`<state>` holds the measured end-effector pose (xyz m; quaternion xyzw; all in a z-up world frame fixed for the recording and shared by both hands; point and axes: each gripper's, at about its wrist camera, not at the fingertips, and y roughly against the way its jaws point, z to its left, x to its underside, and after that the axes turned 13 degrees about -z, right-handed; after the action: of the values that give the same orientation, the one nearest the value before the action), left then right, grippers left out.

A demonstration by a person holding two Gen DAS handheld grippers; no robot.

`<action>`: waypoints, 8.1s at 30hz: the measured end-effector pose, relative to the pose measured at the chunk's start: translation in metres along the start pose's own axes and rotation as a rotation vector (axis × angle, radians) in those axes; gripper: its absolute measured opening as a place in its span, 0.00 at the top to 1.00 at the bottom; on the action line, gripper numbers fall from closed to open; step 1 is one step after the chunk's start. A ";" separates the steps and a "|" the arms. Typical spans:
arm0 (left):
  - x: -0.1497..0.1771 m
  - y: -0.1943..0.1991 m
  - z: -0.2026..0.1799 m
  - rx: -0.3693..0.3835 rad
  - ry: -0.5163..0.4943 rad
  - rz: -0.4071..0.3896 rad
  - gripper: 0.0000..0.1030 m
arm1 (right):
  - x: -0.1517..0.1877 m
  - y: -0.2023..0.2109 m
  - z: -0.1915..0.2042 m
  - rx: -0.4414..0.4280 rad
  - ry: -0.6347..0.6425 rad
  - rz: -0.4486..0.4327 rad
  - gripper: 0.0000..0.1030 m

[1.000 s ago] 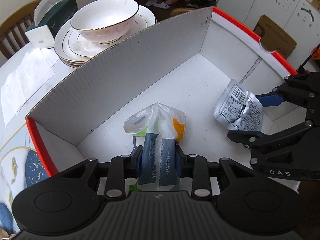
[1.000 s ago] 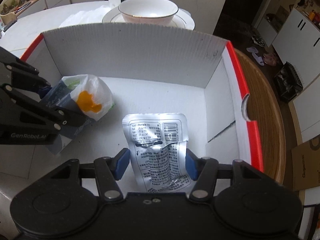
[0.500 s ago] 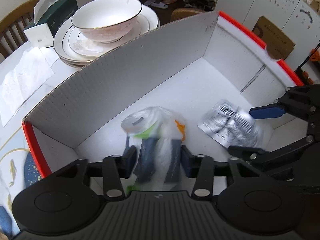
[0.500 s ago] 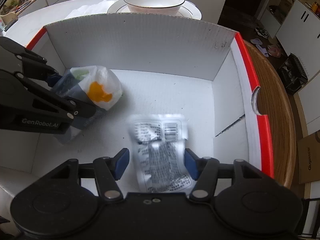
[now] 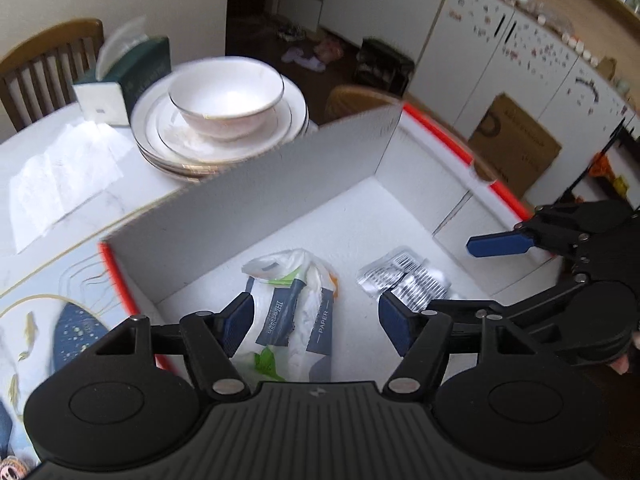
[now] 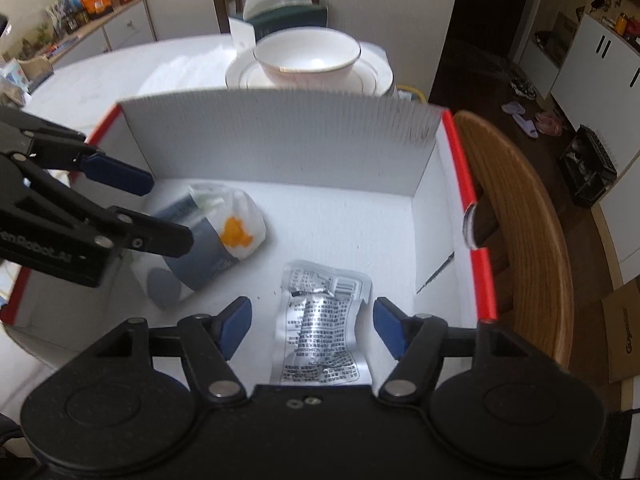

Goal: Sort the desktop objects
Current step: 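Open both tools to release the packs into the box, then move both tools back to the item pile, then grasp the pink sticky-note pad with the left tool while the right tool grasps the blue-labelled bottle, then carry the pink pad and the bottle over the shoebox and lower them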

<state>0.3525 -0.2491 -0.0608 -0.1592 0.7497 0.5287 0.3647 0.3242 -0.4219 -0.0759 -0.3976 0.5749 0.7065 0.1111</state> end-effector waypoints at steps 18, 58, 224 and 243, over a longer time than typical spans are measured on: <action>0.025 0.104 0.012 -0.057 0.001 -0.202 0.21 | -0.004 0.050 0.029 -0.076 -0.053 -0.173 0.31; 0.141 0.238 0.159 -0.090 0.096 -0.286 0.00 | 0.002 0.053 0.235 -0.067 -0.096 -0.233 0.27; 0.058 0.108 -0.005 -0.009 -0.157 -0.218 0.45 | 0.020 0.066 0.049 0.091 -0.168 -0.228 0.42; 0.027 -0.001 -0.044 0.013 -0.261 -0.045 0.45 | -0.004 -0.001 -0.011 0.089 -0.096 -0.105 0.42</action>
<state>0.3175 -0.2853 -0.0730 -0.1034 0.6956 0.5318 0.4718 0.3320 -0.4308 -0.0743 -0.3875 0.5781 0.6917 0.1928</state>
